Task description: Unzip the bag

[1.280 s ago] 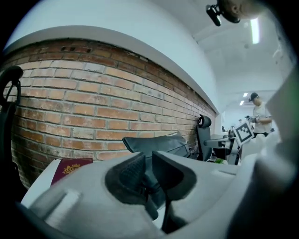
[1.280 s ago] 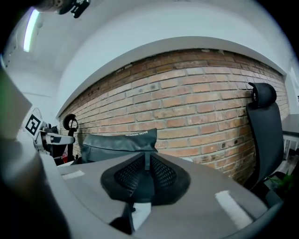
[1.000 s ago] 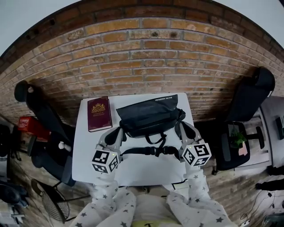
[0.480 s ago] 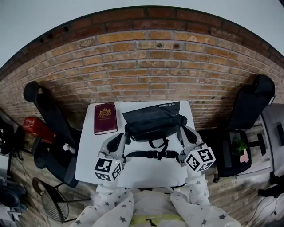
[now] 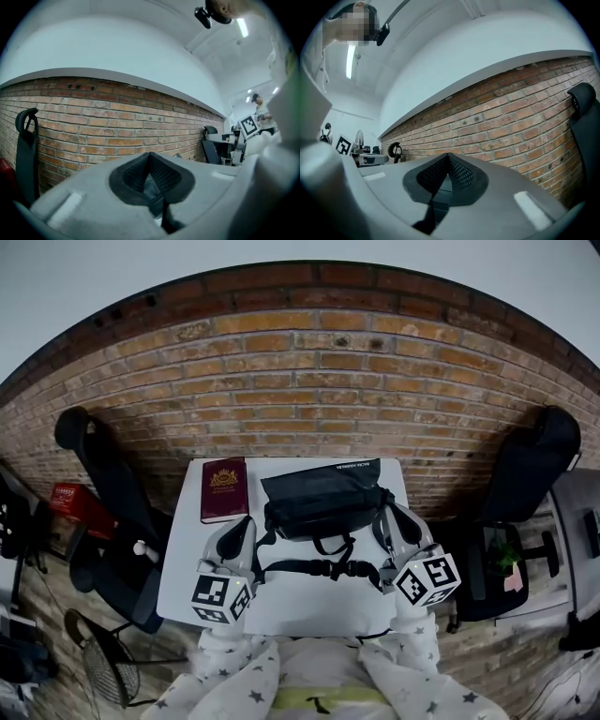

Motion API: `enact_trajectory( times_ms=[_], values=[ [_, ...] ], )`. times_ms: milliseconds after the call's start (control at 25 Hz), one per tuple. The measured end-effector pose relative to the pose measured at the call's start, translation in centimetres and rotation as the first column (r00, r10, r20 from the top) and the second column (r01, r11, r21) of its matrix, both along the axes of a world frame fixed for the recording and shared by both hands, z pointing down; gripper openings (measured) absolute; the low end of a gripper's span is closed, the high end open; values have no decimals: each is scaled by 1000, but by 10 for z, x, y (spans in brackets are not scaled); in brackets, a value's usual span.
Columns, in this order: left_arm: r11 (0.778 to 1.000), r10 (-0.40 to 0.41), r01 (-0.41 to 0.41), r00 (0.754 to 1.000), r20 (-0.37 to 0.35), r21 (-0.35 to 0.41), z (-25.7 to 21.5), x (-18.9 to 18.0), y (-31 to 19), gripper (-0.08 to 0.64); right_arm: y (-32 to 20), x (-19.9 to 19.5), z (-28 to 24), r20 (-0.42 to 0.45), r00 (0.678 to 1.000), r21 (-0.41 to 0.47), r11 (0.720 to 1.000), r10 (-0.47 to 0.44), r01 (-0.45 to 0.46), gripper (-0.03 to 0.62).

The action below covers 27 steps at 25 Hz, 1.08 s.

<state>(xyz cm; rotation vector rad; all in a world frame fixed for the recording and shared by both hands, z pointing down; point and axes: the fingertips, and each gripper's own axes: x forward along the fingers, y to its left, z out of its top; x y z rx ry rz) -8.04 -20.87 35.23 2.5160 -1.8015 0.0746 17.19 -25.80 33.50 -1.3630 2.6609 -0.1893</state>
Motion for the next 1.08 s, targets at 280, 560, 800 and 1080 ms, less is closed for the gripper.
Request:
enact_trajectory(
  times_ms=[280, 560, 800, 1080],
  values=[
    [1000, -19, 19, 1000, -1, 21, -9, -5, -3, -2, 0, 3, -5, 3, 1000, 10, 1000, 20, -20, 9],
    [999, -24, 24, 1000, -1, 30, -11, -8, -4, -2, 1, -1, -2, -12, 1000, 12, 1000, 18, -18, 8],
    [999, -24, 24, 1000, 2, 26, -8, -8, -5, -2, 0, 0, 0, -12, 1000, 10, 1000, 28, -28, 9],
    [1000, -17, 17, 1000, 10, 21, -8, -8, -7, -2, -2, 2, 4, -9, 999, 8, 999, 37, -37, 9]
  ],
)
